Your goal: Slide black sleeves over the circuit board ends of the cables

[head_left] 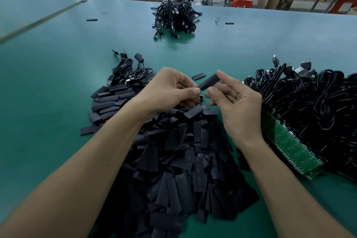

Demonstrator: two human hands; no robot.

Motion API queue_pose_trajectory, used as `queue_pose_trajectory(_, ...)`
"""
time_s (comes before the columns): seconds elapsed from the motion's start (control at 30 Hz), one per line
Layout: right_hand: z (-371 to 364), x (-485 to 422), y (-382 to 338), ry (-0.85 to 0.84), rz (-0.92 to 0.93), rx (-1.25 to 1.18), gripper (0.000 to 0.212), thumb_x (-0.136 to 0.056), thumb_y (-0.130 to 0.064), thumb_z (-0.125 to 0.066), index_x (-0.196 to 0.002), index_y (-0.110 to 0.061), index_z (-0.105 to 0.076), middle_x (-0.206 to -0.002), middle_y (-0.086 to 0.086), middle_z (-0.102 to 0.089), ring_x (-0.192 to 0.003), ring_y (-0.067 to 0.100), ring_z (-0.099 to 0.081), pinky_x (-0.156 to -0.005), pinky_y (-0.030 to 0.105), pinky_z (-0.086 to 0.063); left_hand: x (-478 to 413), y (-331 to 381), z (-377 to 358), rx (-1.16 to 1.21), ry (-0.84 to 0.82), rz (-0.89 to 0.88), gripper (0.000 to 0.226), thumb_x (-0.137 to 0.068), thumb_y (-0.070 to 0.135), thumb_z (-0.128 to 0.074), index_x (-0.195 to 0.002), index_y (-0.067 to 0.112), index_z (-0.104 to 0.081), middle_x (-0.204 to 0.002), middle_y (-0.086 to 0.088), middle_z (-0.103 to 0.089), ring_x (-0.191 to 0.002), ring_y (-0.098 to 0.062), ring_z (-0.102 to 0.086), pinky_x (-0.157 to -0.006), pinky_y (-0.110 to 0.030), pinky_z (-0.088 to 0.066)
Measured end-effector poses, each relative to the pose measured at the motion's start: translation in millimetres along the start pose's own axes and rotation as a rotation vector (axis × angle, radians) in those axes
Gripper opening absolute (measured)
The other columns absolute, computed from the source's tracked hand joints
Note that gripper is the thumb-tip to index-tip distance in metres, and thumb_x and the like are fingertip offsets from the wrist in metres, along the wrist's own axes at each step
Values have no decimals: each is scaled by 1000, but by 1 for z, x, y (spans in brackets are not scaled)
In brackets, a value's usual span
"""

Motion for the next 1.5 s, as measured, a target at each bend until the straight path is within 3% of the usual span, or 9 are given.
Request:
queue_pose_trajectory(0.17,2,1,-2,19,24,53,44,-81,-23,-77,-115,-47,-64,-93,-3,-76,-88,16,-74,-89,46,-59,-1,5,-4,5,-3,-26,11,-91,9,-72,-81,12,-73,-75,-5,-77,-69,-15,-72,-78,-36,-60)
queue_pose_trajectory(0.43,1,2,-7,18,36,108,29,-83,-22,-75,-100,-45,-69,-81,-5,-76,-81,20,-73,-81,51,-59,-2,0,-12,-56,-1,-22,15,-91,8,-72,-77,13,-73,-69,-4,-76,-62,-12,-71,-66,-25,-60)
queue_pose_trajectory(0.73,4,9,-20,112,114,112,25,-96,-17,-60,-96,-37,-45,-77,-11,-71,-66,17,-71,-58,34,-52,2,4,-2,-281,-53,-29,20,-79,28,-85,-92,15,-79,-83,2,-78,-82,-12,-74,-84,-32,-59)
queue_pose_trajectory(0.93,10,14,-25,210,167,217,21,-100,-19,-59,-97,-32,-42,-72,-14,-67,-61,9,-70,-55,19,-47,2,13,16,-760,170,-170,28,-97,40,-62,-89,17,-77,-92,0,-75,-83,-18,-67,-79,-39,-55)
queue_pose_trajectory(1.0,5,16,-28,186,205,345,14,-100,-21,-59,-108,-25,-48,-84,-8,-72,-71,4,-69,-63,16,-50,2,12,19,-741,265,-216,32,-102,39,-53,-89,15,-70,-78,0,-68,-64,-18,-60,-64,-38,-53)
queue_pose_trajectory(1.13,-8,19,-27,79,217,806,49,-99,-21,-56,-145,-14,-43,-125,0,-62,-115,19,-54,-99,35,-42,-6,17,48,-402,636,-287,25,-106,28,-47,-88,14,-55,-68,4,-57,-52,-11,-47,-45,-18,-41)
queue_pose_trajectory(1.27,-11,18,-21,-22,107,1173,55,-94,-18,-56,-148,-13,-45,-147,8,-44,-128,31,-42,-105,45,-38,-31,9,96,-79,872,-114,26,-107,28,-44,-96,14,-62,-73,5,-52,-49,-7,-50,-44,-13,-47)
queue_pose_trajectory(1.37,-10,17,-17,-53,0,1285,58,-93,-21,-54,-150,-16,-42,-152,8,-35,-128,32,-37,-104,45,-35,-44,-1,124,-190,879,57,26,-107,24,-41,-94,16,-61,-69,4,-50,-41,-4,-59,-36,-16,-36)
queue_pose_trajectory(1.5,-10,16,-14,-57,-16,1299,51,-92,-14,-55,-142,-18,-49,-144,9,-40,-123,31,-40,-100,43,-35,-50,-16,136,-395,827,248,36,-104,19,-41,-69,13,-46,-71,-6,-46,-68,-28,-43,-50,-32,-33)
Point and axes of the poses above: each hand's wrist, its own x-axis away from the middle knuckle, its own z-axis out of the back of the hand, y = z × x, the point moved 5 cm from there along -x, towards the middle knuckle
